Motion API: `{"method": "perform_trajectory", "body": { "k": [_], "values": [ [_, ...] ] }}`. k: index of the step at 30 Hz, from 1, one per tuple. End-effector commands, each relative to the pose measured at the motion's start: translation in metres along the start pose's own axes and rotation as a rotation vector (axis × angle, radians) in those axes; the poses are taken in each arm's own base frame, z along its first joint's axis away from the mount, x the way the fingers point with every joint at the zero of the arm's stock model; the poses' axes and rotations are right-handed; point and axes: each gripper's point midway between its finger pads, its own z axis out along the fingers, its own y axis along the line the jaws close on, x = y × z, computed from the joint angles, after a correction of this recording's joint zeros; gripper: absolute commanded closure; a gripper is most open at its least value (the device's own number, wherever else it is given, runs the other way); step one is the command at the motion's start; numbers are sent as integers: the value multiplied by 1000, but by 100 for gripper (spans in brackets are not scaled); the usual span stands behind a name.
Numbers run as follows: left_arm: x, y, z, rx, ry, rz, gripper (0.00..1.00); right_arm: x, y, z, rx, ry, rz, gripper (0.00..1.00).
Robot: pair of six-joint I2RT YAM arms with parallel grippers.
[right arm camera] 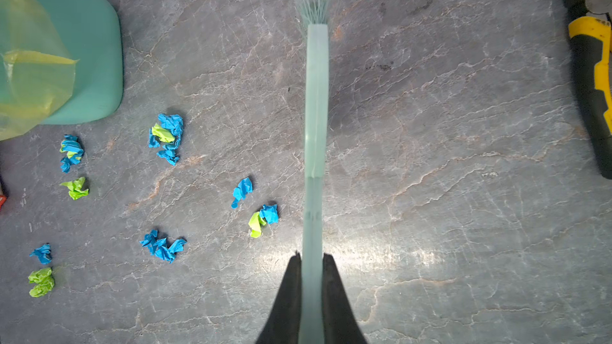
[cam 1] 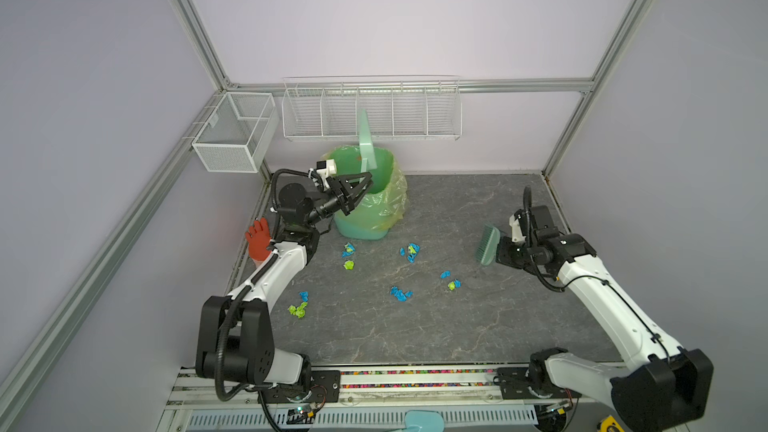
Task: Sweep away the paper scraps from the table
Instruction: 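Lower the empty dustpan with the left gripper while the right brings the brush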
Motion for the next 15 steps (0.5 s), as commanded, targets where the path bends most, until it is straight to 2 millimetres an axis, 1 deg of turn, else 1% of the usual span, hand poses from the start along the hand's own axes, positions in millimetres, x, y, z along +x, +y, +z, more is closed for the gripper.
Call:
{"method": "perform_trajectory", "body": {
  "k": [1,4,6,10,15],
  "values": [
    [14,11,-14,-216,31,187,100,-12,11,-7,-29,-42,8,93],
    [22,9,-21,-292,54,269,100,-10,16,-7,-49,-33,4,93],
    [30,12,-22,-323,83,287,100,-7,21,-7,-66,-21,-1,93],
    [51,20,-25,-406,132,360,100,-1,35,-7,-92,1,-30,93],
    [74,20,-34,-501,195,455,100,10,56,-8,-116,28,-76,93]
  ]
}}
